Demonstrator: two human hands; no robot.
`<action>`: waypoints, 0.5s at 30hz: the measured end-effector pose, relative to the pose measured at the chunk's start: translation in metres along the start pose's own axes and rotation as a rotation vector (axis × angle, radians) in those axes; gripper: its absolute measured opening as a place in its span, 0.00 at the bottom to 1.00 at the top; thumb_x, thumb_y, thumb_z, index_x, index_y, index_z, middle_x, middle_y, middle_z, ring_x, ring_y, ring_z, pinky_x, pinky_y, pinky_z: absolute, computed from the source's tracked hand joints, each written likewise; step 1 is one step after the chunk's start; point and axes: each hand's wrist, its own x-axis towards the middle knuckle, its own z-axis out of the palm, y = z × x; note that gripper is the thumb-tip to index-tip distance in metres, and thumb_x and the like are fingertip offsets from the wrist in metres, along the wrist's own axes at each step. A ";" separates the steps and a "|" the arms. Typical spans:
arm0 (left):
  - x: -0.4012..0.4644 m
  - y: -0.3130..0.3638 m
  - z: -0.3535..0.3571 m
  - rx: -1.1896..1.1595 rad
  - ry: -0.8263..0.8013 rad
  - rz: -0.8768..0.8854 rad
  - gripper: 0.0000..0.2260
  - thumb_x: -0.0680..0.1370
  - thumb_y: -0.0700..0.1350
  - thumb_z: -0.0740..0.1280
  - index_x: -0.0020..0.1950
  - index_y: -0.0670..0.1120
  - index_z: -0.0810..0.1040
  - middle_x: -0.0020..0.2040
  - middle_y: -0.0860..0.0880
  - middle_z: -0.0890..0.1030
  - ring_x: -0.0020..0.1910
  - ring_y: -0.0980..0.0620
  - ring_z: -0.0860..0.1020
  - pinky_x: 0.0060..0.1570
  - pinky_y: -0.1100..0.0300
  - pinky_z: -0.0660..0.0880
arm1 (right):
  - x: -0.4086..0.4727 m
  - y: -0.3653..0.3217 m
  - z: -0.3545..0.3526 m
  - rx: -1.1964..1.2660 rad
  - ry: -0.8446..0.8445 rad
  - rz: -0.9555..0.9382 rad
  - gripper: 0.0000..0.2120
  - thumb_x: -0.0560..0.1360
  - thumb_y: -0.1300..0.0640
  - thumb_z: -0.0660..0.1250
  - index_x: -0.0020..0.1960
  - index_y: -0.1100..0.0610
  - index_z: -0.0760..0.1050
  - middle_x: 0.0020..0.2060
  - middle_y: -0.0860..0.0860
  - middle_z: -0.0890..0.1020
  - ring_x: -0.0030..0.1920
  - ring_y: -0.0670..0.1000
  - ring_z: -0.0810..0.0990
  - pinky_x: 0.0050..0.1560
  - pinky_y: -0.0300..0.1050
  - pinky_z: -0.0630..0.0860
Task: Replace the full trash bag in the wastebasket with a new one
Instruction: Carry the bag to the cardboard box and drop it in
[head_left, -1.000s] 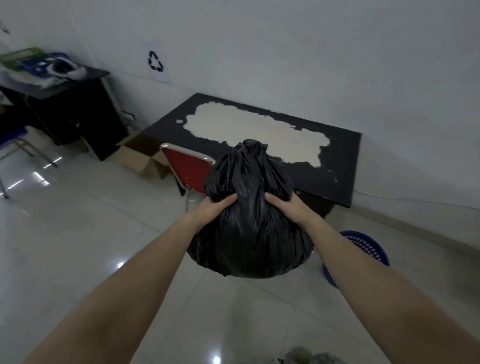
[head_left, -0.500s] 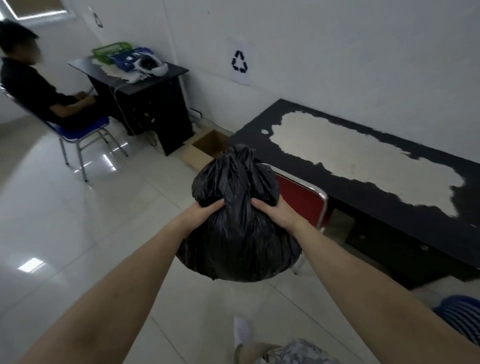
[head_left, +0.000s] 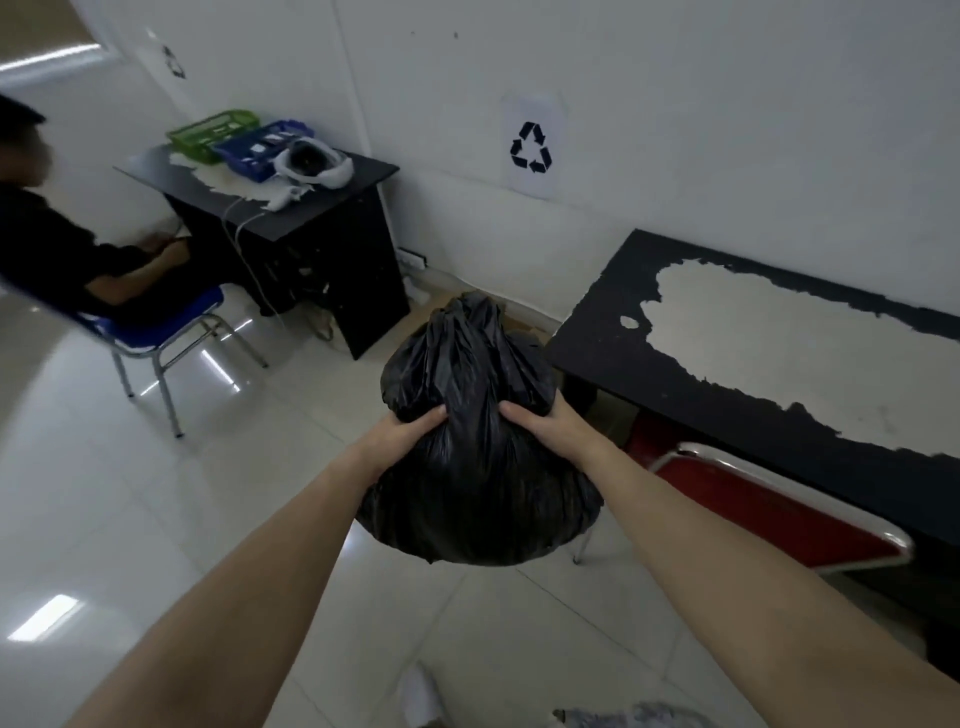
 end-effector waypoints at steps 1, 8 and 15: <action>0.020 0.008 -0.015 0.019 -0.028 0.008 0.45 0.59 0.74 0.75 0.72 0.59 0.71 0.54 0.65 0.79 0.59 0.54 0.79 0.52 0.63 0.75 | 0.017 -0.007 0.008 -0.001 0.046 0.007 0.39 0.62 0.29 0.76 0.66 0.32 0.60 0.57 0.29 0.71 0.59 0.38 0.73 0.61 0.39 0.67; 0.165 0.072 -0.097 0.126 -0.192 0.047 0.49 0.59 0.74 0.75 0.76 0.60 0.64 0.57 0.62 0.75 0.52 0.58 0.77 0.56 0.61 0.74 | 0.136 -0.047 0.037 0.073 0.238 0.011 0.24 0.65 0.32 0.76 0.52 0.16 0.64 0.52 0.22 0.76 0.53 0.25 0.75 0.52 0.25 0.70; 0.342 0.120 -0.133 0.169 -0.290 0.091 0.55 0.59 0.70 0.79 0.80 0.53 0.62 0.74 0.50 0.70 0.70 0.46 0.71 0.71 0.44 0.68 | 0.281 -0.054 0.022 0.157 0.386 0.043 0.34 0.64 0.32 0.76 0.64 0.30 0.63 0.57 0.26 0.74 0.54 0.27 0.73 0.56 0.29 0.69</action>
